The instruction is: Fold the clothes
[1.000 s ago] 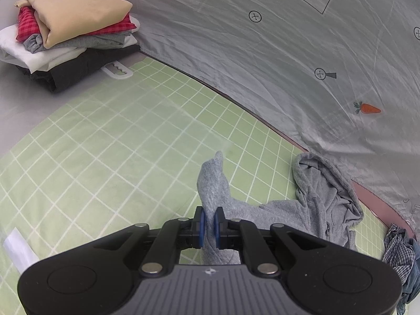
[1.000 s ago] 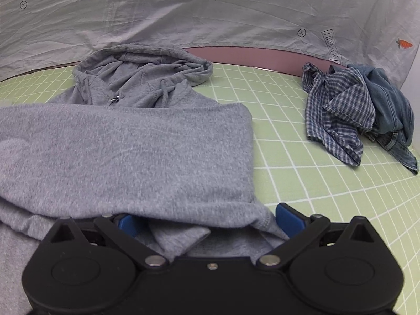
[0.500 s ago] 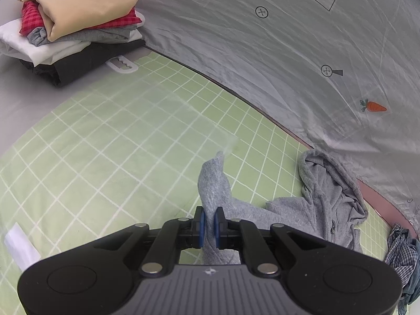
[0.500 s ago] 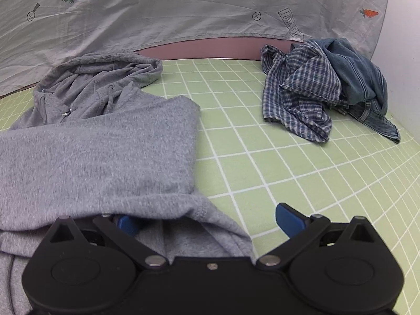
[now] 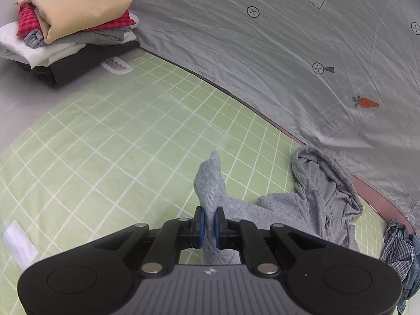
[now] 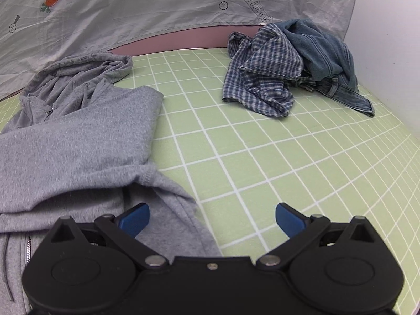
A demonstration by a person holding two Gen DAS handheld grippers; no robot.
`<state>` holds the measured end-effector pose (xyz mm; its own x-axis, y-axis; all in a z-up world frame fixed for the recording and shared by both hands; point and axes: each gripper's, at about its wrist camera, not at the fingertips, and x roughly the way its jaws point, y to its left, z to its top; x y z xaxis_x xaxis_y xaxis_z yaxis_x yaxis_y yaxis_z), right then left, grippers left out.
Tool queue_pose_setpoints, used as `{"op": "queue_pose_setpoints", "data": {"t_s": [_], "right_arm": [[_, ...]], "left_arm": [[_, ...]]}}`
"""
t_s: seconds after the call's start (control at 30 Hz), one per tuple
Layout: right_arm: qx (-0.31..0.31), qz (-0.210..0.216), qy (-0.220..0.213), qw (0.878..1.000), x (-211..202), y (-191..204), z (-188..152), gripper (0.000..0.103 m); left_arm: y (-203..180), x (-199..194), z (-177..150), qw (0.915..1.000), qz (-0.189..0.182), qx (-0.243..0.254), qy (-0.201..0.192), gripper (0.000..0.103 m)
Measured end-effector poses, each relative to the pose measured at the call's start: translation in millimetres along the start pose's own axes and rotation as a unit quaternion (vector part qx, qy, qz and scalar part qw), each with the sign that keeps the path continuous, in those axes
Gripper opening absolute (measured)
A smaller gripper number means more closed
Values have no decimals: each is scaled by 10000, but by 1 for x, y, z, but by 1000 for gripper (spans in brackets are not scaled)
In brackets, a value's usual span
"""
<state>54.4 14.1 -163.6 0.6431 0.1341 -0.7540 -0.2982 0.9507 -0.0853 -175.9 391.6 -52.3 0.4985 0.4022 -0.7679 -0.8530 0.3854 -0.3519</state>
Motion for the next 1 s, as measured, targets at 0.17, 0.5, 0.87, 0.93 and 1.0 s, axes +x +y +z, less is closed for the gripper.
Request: {"op": "queue_pose_setpoints", "data": {"t_s": [0.17, 0.5, 0.87, 0.93, 1.0], "right_arm": [[227, -24, 17, 9997, -6, -14, -6, 103], [235, 61, -28, 9997, -2, -40, 1, 103], [260, 339, -99, 9990, 13, -67, 21, 103], [252, 397, -159, 9988, 14, -65, 26, 103], [257, 507, -207, 9982, 16, -57, 32, 103]], "left_arm": [[-22, -3, -8, 9996, -225, 138, 60, 9], [-99, -13, -31, 9936, -974, 528, 202, 9], [-167, 19, -87, 9874, -491, 1342, 673, 49], [-153, 18, -85, 9902, -351, 1185, 657, 54], [-138, 17, -80, 9930, -80, 1045, 542, 63]]}}
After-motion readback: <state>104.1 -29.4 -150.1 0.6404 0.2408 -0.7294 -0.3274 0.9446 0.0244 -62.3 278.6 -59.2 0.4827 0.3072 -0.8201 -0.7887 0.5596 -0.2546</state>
